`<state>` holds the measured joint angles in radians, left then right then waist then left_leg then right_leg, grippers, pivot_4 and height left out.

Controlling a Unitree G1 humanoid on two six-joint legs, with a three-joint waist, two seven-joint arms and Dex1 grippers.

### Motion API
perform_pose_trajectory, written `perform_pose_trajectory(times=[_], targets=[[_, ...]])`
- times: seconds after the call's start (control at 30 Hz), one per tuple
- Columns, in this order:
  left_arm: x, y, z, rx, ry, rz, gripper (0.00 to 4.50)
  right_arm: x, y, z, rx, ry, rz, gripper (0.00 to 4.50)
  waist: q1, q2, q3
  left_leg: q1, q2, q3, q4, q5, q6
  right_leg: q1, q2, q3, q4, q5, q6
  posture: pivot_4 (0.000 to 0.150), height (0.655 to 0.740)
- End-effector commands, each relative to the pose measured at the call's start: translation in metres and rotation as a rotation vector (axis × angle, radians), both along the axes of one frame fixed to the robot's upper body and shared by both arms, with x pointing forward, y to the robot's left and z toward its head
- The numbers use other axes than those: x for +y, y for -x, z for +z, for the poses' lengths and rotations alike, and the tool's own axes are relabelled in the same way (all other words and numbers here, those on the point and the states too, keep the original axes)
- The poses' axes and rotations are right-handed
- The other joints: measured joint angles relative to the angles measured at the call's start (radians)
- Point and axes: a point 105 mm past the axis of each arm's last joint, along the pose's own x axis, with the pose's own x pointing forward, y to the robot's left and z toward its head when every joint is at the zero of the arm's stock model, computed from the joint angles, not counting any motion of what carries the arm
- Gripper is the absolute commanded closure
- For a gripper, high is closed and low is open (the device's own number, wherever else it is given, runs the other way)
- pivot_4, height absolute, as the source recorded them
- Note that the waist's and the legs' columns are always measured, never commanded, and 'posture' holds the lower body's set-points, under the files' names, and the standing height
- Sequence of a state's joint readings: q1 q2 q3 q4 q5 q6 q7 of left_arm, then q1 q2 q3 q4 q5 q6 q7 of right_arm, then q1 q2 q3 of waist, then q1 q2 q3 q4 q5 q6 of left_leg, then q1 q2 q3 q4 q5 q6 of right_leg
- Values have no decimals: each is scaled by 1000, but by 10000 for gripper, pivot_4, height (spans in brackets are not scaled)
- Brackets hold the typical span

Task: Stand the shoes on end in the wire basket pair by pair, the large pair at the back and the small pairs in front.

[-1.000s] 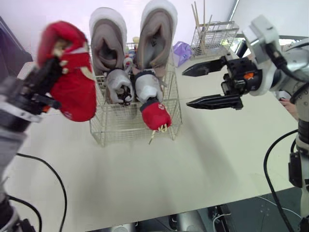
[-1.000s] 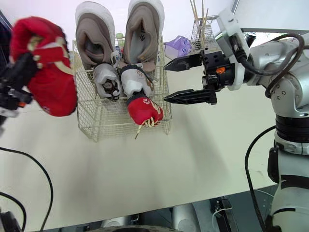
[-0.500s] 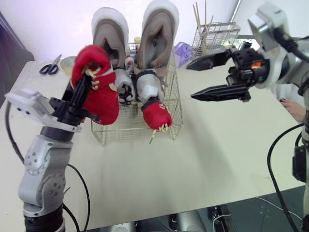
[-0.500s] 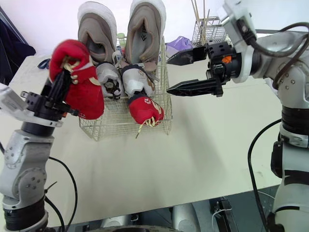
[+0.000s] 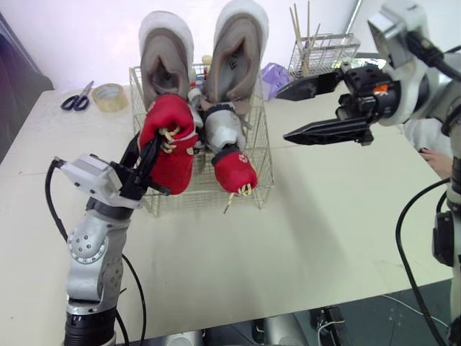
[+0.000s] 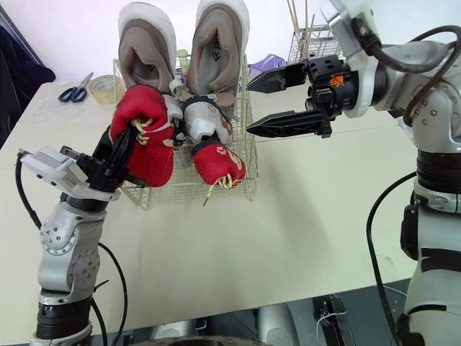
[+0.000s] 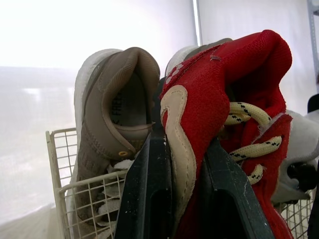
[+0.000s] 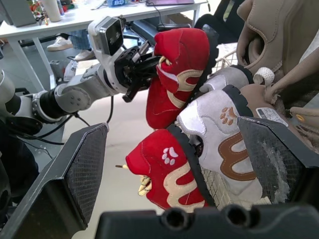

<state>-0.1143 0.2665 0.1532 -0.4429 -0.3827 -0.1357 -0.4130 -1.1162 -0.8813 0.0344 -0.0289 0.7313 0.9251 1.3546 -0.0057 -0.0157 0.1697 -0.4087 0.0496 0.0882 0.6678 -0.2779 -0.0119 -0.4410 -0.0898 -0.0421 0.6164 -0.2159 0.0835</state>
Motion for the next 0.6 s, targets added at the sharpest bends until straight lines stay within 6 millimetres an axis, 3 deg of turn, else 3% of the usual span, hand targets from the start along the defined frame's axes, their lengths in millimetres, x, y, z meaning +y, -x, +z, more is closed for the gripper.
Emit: perform_pose_trajectory(times=[0.03,0.27,0.43,0.6], targets=[[-7,4,15,-87,-17,-16,44421,-1,9,12,-54,-14,8,0,1,0,0,0,0,0,0,0,0,0,0,0,0,0,0,1500,7400],[-12,0,-18,-26,-90,-16,44421,-2,11,13,-54,-21,1,0,0,0,0,0,0,0,0,0,0,0,0,0,0,0,0,1500,7400],[-5,-5,-48,46,-50,17,44421,0,12,15,-56,-32,12,0,-2,2,-2,1,0,0,0,0,0,1,0,0,0,0,0,1500,7400],[4,-10,-66,64,-63,65,44421,1,11,15,-56,-40,14,0,-3,5,-5,2,0,0,0,0,0,2,0,0,0,0,0,1500,7400]])
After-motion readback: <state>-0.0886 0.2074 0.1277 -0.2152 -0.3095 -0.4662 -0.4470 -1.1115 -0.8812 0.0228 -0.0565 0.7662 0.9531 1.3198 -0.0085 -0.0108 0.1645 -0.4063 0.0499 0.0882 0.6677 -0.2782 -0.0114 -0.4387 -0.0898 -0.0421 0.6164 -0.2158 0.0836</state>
